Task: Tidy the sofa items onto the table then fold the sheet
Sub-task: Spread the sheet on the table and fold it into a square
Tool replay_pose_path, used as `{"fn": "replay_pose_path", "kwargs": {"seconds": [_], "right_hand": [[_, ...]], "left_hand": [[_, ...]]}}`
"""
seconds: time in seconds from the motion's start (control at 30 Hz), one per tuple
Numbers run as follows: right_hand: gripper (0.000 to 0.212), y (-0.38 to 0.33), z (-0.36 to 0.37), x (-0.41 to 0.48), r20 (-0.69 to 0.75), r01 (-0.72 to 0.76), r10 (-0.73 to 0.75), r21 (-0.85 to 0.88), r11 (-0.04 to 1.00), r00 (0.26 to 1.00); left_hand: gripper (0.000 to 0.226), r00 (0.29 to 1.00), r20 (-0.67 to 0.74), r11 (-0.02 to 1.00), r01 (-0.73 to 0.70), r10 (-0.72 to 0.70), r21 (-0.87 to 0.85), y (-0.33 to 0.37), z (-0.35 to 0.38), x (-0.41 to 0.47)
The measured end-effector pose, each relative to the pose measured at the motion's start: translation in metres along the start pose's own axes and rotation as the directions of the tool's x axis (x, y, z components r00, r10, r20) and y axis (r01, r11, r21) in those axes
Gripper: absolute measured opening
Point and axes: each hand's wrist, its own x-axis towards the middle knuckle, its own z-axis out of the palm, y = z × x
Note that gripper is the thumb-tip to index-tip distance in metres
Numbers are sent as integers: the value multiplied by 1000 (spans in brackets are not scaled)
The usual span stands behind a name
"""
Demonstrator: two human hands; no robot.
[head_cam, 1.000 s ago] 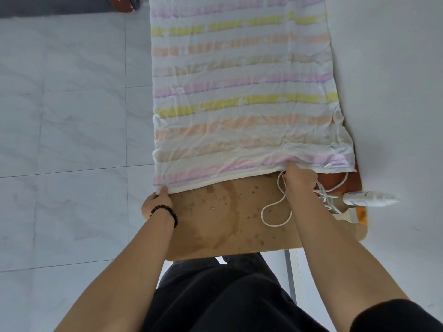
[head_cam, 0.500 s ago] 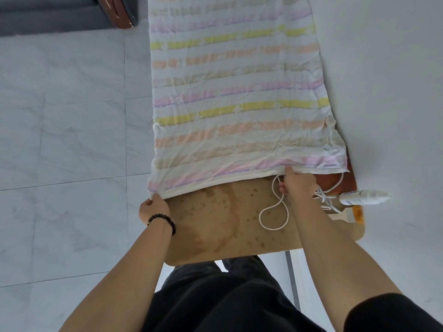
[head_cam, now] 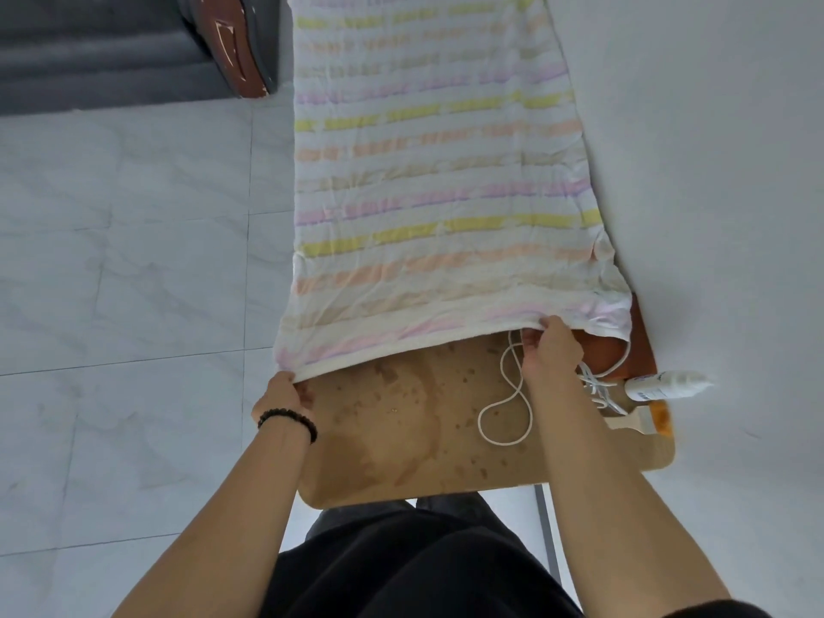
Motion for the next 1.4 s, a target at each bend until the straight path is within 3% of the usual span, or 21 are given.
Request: {"fn": "replay_pose_path", "kwargs": {"seconds": [0.13, 0.27, 0.4, 0.5, 0.57, 0.73, 0.83, 1.07, 1.2, 1.33, 1.4], "right_hand": [[11, -14, -9, 4, 103, -130, 111, 204, 970, 989], [12, -26, -7, 15, 86, -36, 26, 118, 992, 996], [12, -50, 6, 17, -24, -32, 36, 161, 986, 999], [40, -61, 19, 18, -15, 159, -159, 62, 985, 987], [46, -66, 34, 11, -21, 221, -220, 42, 974, 975], [20, -80, 88, -21, -102, 394, -404, -100, 913, 909], [10, -90, 117, -37, -144, 394, -423, -195, 898, 894], [34, -98, 154, -49, -279, 310, -417, -356, 882, 865], [38, -98, 164, -41, -305, 270, -381, -348, 898, 873], [33, -97, 182, -23, -278, 300, -386, -307, 903, 879], [37, -102, 192, -3, -267, 297, -361, -253, 921, 893]], "left_hand": [[21, 931, 317, 883, 294, -179, -365, 11, 8, -24], [21, 877, 455, 837, 361, -155, -412, 21, 13, -35], [15, 896, 430, 908, 264, -107, -324, 45, 14, -38], [5, 931, 358, 971, 149, -74, -186, 75, 15, -29], [11, 936, 350, 987, 88, -37, -131, 98, 19, -20], [11, 879, 477, 998, 36, -11, -44, 162, 27, 2], [8, 847, 530, 999, 29, -34, 17, 201, 23, 15], [21, 805, 589, 994, 12, -75, 111, 269, 38, 38], [20, 811, 585, 984, -84, -24, 157, 286, 70, 50], [36, 843, 531, 964, -202, 81, 173, 295, 117, 58], [31, 843, 520, 939, -280, 140, 199, 299, 143, 66]]}}
